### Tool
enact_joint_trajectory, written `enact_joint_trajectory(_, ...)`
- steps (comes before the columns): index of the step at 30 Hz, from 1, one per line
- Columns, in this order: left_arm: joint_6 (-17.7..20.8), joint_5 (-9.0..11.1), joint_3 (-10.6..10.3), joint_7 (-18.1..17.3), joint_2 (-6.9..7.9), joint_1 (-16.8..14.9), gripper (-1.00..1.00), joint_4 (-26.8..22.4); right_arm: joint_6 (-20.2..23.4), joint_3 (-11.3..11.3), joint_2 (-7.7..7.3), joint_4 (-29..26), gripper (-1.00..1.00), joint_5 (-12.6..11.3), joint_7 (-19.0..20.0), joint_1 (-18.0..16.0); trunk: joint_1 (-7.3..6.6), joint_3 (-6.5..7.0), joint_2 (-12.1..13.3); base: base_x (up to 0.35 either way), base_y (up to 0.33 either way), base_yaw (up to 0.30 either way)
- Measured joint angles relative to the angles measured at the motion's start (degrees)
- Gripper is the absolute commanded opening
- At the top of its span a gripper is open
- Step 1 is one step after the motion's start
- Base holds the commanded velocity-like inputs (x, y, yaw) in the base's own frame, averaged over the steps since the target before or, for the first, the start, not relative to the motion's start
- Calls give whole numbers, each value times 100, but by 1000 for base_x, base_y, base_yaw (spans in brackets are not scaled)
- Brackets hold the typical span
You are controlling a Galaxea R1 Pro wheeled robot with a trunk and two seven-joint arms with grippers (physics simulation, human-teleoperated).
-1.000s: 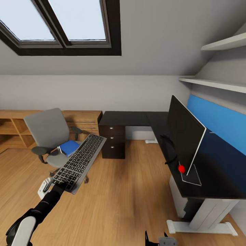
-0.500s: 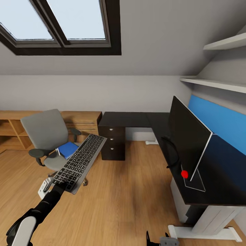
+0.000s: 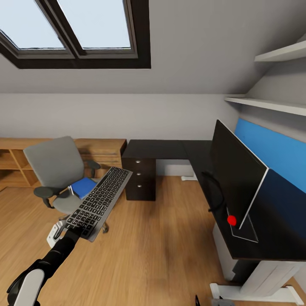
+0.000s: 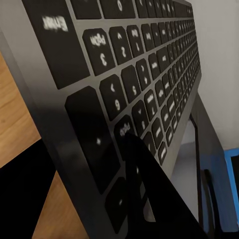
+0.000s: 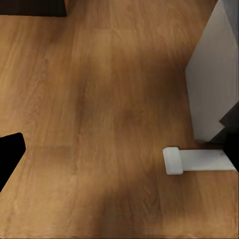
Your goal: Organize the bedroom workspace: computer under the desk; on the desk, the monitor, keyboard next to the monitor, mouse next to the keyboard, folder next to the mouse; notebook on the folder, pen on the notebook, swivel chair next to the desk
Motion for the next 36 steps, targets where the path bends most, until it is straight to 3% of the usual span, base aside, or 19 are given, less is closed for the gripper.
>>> enact_joint_trajectory(10, 2, -7, 5, 6, 14, 0, -100, 5, 159, 11, -279, 355, 100, 65, 28, 5, -1, 0, 0, 135, 0, 0)
enact_joint_trajectory(25, -4, -21, 5, 7, 16, 0, -100, 8, -102, 24, -371, 395, 100, 788, 68, 172, -2, 0, 0, 310, 30, 0)
enact_joint_trajectory(36, -10, -22, 12, 7, 21, 0, -100, 8, -105, 23, -369, 397, 100, 894, 67, 177, 0, 0, 0, 261, 137, 0)
